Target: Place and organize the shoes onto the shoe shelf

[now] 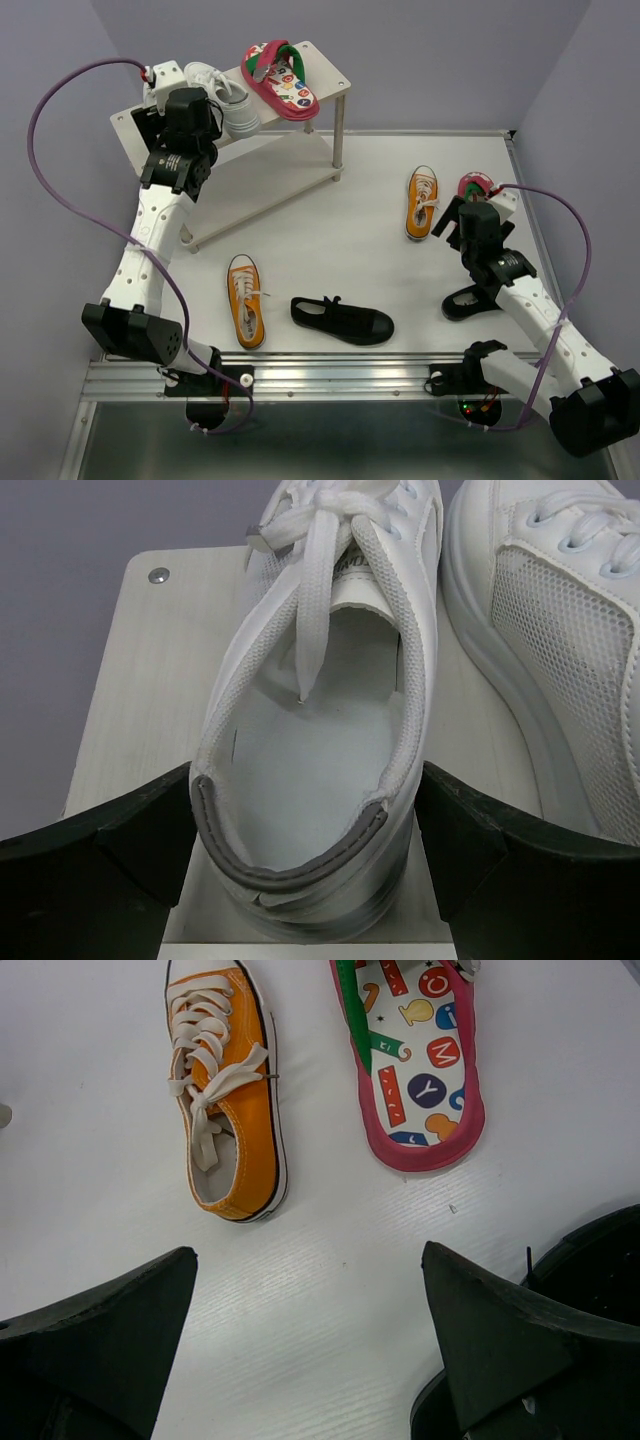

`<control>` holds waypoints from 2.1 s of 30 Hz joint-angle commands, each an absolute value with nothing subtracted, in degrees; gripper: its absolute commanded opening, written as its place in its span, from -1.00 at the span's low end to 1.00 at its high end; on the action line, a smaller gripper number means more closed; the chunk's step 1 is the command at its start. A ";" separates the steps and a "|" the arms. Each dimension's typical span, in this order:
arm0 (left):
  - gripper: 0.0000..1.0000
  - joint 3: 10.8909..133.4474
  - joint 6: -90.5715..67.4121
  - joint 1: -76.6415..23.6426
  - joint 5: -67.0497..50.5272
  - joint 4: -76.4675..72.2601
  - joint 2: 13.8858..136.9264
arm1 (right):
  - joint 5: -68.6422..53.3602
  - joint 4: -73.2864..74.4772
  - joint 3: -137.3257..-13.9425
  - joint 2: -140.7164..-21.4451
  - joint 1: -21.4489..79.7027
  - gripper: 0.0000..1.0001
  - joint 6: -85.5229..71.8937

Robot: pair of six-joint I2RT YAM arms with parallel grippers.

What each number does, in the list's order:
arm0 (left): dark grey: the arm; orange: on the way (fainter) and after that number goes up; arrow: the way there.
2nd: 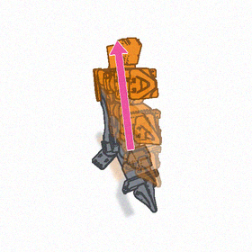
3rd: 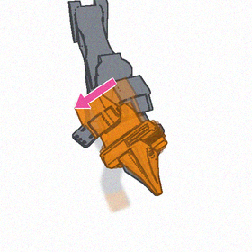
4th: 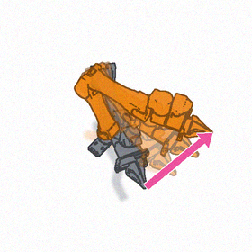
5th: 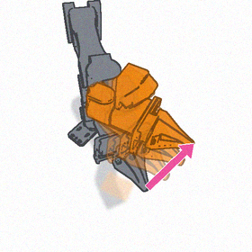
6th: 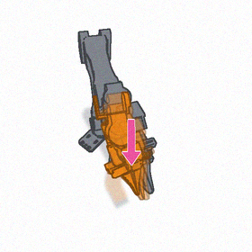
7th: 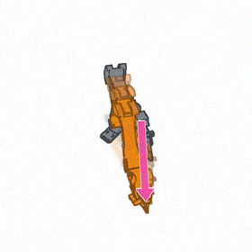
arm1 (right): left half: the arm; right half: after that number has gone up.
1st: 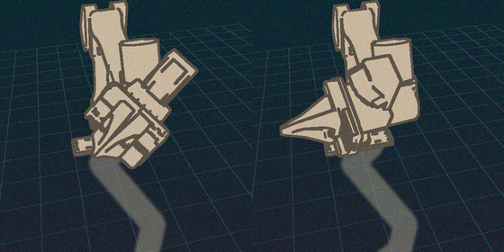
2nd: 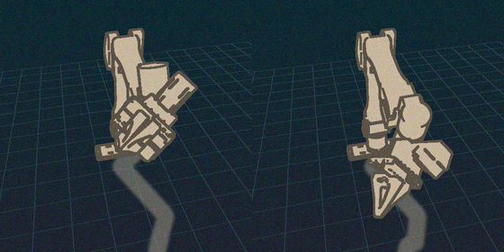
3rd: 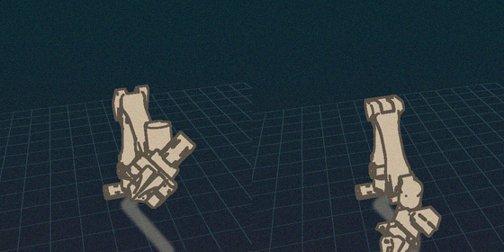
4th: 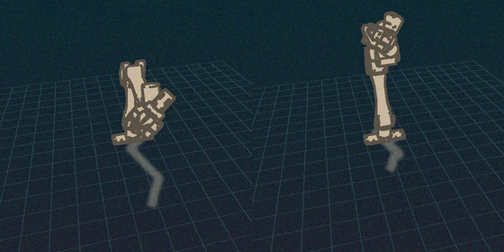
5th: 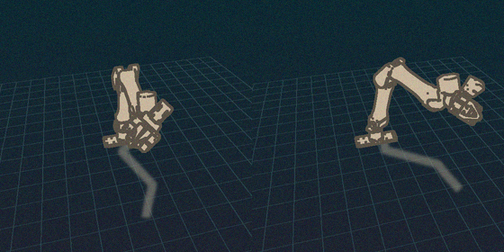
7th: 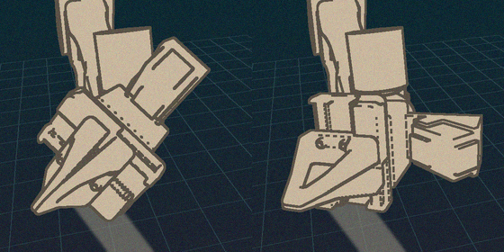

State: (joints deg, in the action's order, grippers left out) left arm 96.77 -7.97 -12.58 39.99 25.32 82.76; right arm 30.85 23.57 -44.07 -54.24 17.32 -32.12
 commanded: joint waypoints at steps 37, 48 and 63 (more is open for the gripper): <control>0.98 91.40 -10.20 -10.72 40.87 20.39 73.30 | 31.11 22.76 -44.74 -51.77 17.31 1.00 -31.64; 0.98 105.20 -8.35 -12.03 36.65 22.94 72.77 | 31.20 22.76 -45.00 -51.86 17.31 1.00 -31.55; 0.98 127.17 -6.41 -33.04 50.18 32.87 91.92 | 29.97 23.55 -46.14 -52.56 17.31 1.00 -32.08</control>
State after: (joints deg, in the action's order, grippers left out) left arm 124.66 -5.85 -31.83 44.51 28.10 86.96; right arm 30.46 23.70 -44.10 -53.23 17.32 -31.92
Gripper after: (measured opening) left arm 0.986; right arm 0.999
